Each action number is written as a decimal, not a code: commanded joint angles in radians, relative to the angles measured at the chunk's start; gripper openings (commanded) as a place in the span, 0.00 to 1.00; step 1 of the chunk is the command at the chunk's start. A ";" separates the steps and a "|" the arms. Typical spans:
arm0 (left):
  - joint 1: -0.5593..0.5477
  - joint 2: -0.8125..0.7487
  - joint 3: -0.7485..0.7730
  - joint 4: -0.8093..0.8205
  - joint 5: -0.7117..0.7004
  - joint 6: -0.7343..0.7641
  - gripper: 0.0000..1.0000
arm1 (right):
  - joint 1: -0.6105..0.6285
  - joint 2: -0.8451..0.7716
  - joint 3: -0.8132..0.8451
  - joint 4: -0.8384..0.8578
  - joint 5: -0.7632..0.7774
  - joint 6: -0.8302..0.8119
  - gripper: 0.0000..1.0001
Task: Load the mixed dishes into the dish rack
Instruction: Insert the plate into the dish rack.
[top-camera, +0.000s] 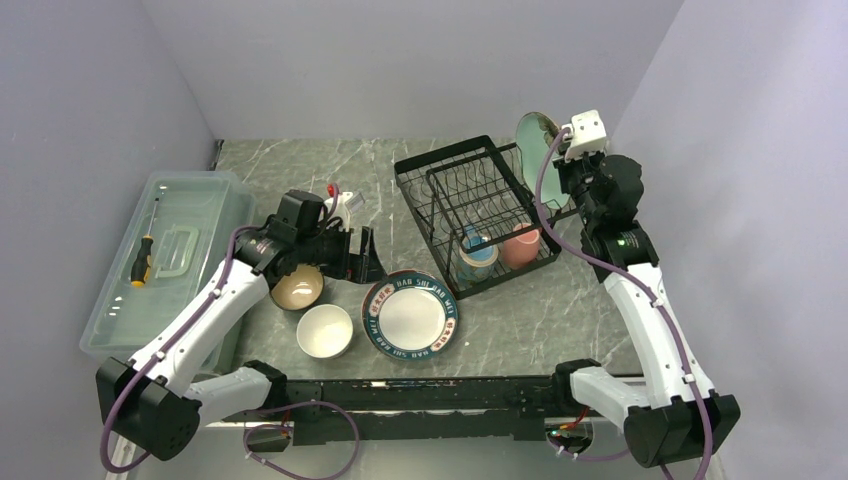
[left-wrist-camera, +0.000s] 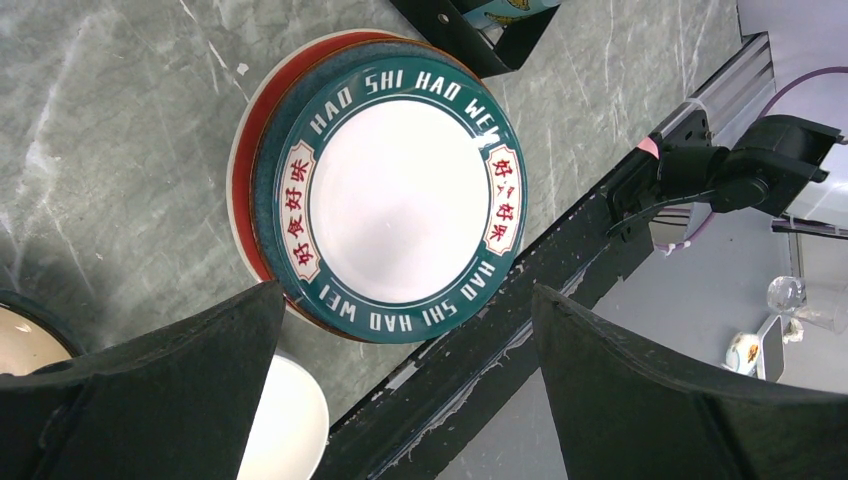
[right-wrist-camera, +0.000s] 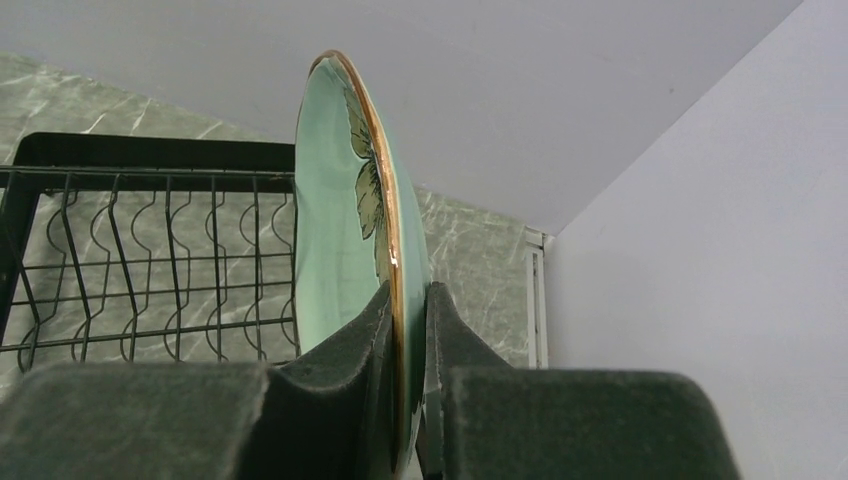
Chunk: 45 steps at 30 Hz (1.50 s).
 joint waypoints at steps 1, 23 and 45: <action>-0.002 -0.031 -0.001 0.012 0.003 0.022 0.99 | 0.029 0.010 0.014 -0.028 -0.112 0.055 0.15; -0.002 -0.033 -0.002 0.009 -0.007 0.026 0.99 | 0.035 -0.030 0.151 -0.042 -0.114 0.158 0.77; -0.002 -0.021 0.001 -0.002 -0.051 0.024 0.99 | 0.035 -0.090 0.352 -0.462 -0.373 0.465 1.00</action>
